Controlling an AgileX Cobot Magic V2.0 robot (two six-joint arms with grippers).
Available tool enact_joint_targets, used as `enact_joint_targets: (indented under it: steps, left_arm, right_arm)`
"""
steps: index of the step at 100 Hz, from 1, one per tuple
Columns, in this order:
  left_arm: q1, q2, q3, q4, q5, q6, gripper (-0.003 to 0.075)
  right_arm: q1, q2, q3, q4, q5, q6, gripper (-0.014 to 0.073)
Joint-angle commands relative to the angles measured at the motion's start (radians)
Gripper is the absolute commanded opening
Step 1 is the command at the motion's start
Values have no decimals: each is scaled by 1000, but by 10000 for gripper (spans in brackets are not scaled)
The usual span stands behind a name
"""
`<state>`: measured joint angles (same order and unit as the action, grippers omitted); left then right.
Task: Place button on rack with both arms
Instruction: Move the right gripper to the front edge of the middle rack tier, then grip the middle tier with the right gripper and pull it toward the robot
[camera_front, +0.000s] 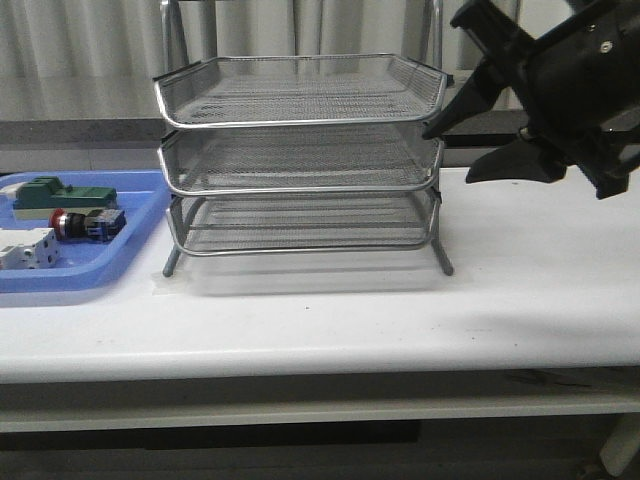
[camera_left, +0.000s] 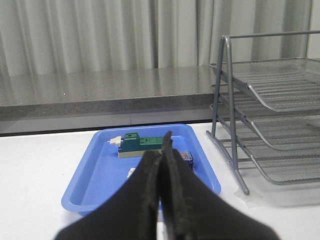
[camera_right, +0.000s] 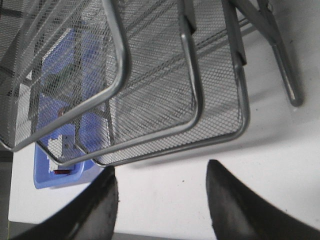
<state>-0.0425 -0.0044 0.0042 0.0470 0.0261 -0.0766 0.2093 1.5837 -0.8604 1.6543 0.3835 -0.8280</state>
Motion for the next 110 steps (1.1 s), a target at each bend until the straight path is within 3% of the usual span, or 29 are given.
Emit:
enact_joint_targets:
  steps: [1,32,73,80,99,110]
  left_arm:
    - [-5,-31,33,-2,-73,-11,-20]
    - [-5,-31,33,-2,-73,-11,-20]
    - [-5,-31,33,-2,-73,-11,-20]
    - [-5,-31,33,-2,-73,-11,-20]
    - [-5,-31,33,-2,-73,-11,-20]
    - [-5,-31,33,-2,-73,-11,-20]
  right_arm:
    - [-2,17,-62,78,48,-47,414]
    - [-2,168,-176,98,102,-48,414]
    - [-2,233,-249,101,106,-48,404]
    - [-2,233,-249,101,106,-48,340]
    - [-2,233,-248,100,105,-48,69]
    - [-2,233,-248,91,106,-48,11]
